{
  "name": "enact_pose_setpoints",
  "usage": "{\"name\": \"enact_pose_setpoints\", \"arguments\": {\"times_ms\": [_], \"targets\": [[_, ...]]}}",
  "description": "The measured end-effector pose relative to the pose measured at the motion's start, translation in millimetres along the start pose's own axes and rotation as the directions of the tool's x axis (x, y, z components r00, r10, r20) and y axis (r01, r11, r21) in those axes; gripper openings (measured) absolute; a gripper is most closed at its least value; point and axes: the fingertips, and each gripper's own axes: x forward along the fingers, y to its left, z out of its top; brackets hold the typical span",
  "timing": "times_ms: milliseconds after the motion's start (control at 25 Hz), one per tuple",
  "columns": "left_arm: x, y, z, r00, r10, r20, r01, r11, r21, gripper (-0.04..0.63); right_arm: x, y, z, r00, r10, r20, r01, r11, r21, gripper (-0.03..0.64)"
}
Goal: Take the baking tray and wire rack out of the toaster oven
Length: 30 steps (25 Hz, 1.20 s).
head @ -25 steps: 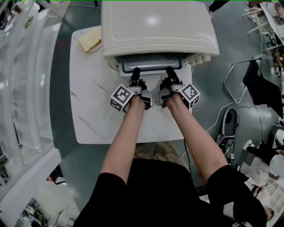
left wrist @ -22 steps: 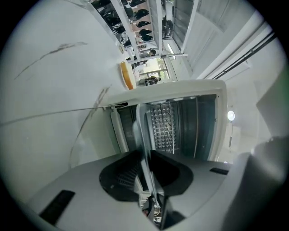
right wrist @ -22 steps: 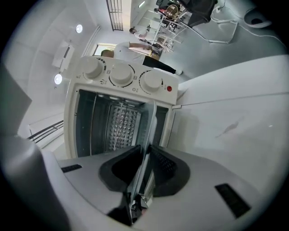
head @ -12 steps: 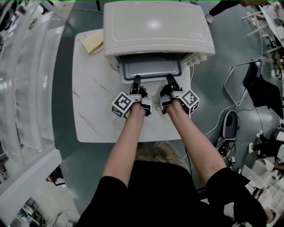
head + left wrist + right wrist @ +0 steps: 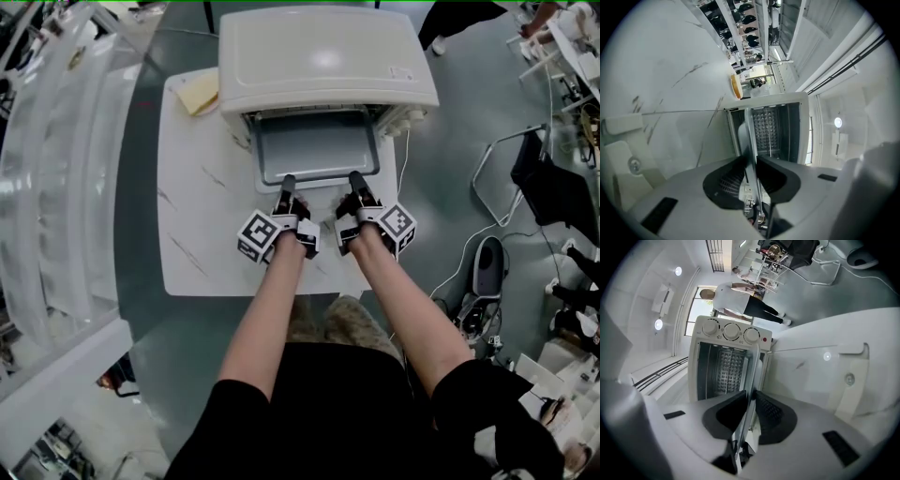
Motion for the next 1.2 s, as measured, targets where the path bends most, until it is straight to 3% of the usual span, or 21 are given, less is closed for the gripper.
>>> {"name": "enact_pose_setpoints", "arguments": {"times_ms": [520,1200], "targets": [[-62.8,-2.4,-32.3,1.0,-0.002,0.014,0.002,1.0,0.015,0.095,-62.5,-2.1,-11.8,0.999,0.027,-0.037,-0.027,1.0,0.002,0.077],[-193.7,-28.9,-79.1,0.986,-0.029,0.164,0.022,0.999,0.047,0.095,-170.0,17.9,-41.0,0.969,0.104,-0.222,-0.114,0.993,-0.034,0.075]]}}
